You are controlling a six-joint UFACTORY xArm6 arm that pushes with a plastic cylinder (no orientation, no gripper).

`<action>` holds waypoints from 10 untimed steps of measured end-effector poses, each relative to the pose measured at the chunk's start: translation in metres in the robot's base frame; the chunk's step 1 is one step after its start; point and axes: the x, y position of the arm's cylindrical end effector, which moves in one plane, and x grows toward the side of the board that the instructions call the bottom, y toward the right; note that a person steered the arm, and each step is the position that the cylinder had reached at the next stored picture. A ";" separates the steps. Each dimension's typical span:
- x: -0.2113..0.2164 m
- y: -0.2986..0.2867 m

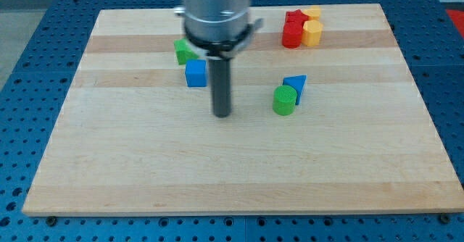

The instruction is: Push blue cube closer to the green circle

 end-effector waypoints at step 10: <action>-0.053 0.068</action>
